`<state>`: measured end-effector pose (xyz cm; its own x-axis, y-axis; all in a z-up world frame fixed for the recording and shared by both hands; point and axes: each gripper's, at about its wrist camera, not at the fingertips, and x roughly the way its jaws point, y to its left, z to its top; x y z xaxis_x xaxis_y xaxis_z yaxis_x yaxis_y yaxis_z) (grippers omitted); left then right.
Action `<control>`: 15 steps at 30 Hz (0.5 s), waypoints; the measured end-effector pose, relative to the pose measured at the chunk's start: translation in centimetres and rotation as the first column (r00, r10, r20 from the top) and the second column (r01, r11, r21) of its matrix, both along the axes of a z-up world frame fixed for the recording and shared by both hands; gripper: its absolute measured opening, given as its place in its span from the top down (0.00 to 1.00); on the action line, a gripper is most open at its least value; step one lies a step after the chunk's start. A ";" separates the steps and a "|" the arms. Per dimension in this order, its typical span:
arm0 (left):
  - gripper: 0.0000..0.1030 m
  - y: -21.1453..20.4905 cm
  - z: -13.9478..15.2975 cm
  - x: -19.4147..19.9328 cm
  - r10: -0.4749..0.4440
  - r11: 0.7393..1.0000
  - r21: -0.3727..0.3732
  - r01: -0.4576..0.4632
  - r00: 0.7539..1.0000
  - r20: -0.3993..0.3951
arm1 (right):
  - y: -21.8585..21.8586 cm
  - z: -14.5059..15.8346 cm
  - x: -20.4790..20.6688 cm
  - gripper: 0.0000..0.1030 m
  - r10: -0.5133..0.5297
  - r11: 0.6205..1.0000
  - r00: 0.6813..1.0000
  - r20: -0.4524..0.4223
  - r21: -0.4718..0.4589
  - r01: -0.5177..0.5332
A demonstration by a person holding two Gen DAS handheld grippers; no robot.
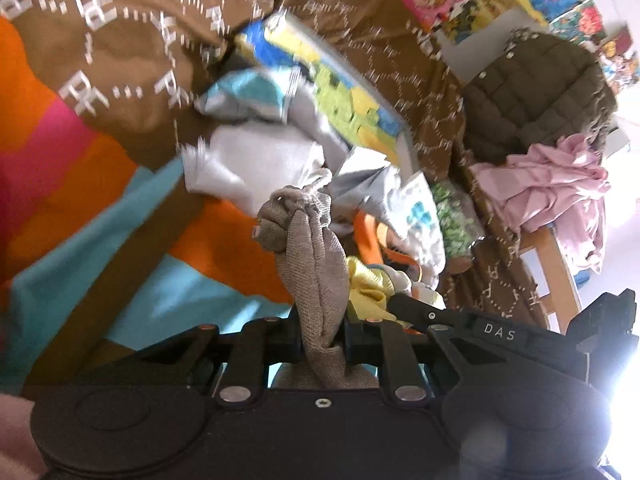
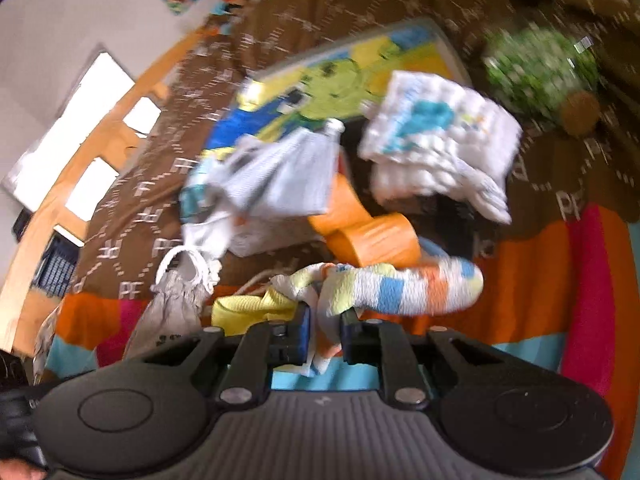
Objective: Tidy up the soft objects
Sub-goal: 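Carry the pouch into the grey box with the left tool while the right tool carries the striped towel there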
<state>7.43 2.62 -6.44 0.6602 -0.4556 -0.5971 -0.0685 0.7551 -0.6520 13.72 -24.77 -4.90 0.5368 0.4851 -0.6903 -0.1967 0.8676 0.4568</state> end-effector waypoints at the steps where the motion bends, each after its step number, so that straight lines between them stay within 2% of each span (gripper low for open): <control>1: 0.83 0.1 0.5 -0.5 0.007 1.000 0.011 -0.007 1.000 0.027 | 0.1 0.4 -0.3 0.84 0.010 1.000 0.999 0.030 0.004 -0.010; 7: 0.83 0.5 3.6 -2.4 0.014 0.996 0.086 -0.030 0.981 0.191 | 0.7 2.6 -1.8 0.84 0.067 0.997 0.980 0.190 0.035 -0.075; 15: 0.83 0.6 6.7 -2.2 -0.025 0.988 0.151 -0.023 0.951 0.307 | 1.2 4.8 -3.4 0.84 0.120 0.986 0.920 0.372 0.062 -0.154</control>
<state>5.23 3.19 0.26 0.8218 -0.3768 -0.4275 0.1178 0.8463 -0.5195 10.35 -23.56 -0.15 0.6675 0.6217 -0.4097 -0.4787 0.7798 0.4034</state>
